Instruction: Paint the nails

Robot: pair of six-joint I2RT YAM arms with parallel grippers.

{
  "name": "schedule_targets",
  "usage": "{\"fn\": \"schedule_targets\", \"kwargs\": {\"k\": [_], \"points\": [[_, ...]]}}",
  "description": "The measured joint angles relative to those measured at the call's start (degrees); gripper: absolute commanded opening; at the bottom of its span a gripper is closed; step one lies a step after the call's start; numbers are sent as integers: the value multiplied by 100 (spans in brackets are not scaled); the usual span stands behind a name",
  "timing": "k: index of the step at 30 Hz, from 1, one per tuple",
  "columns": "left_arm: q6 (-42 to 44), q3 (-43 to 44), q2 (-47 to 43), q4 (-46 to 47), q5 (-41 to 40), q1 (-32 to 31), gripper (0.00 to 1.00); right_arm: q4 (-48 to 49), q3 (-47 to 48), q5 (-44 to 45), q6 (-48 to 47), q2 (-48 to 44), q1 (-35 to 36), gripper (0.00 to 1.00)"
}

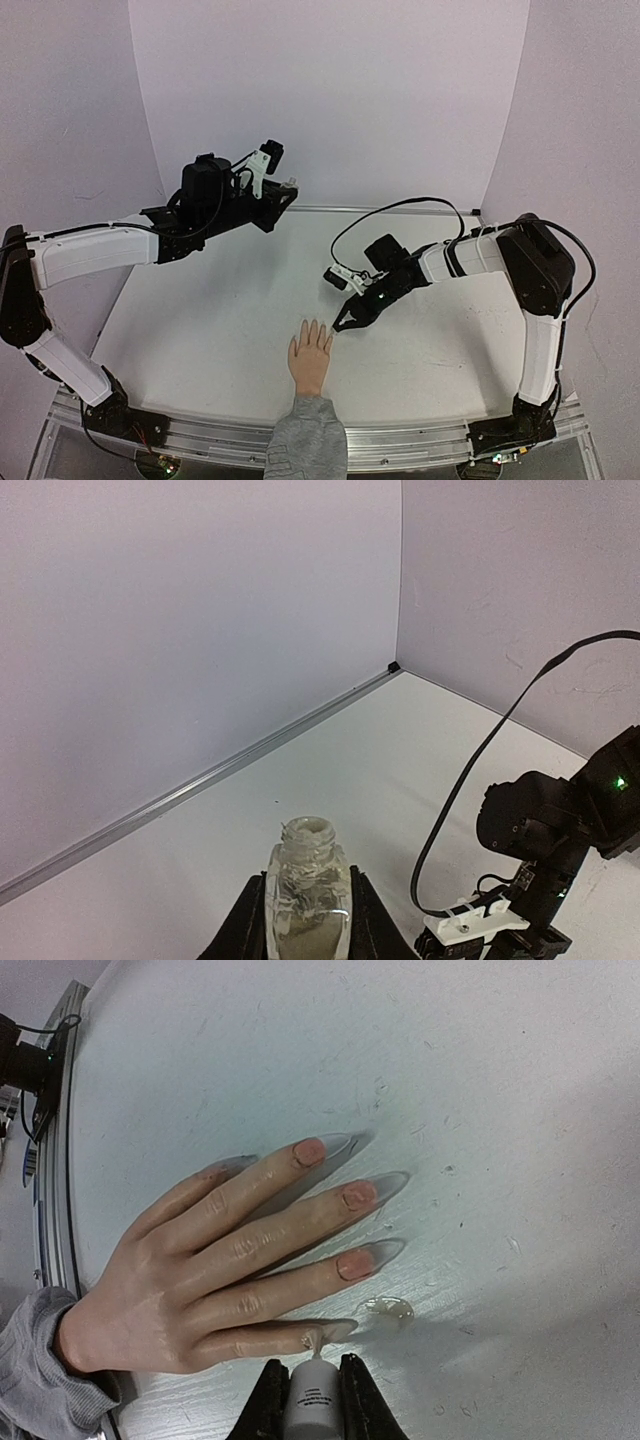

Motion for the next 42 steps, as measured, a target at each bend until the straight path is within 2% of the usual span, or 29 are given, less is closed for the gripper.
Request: {"fn": "schedule_targets", "kwargs": {"k": [42], "points": [[0, -4, 0, 0, -2, 0, 0, 37, 125, 341, 20, 142, 37, 0]]}}
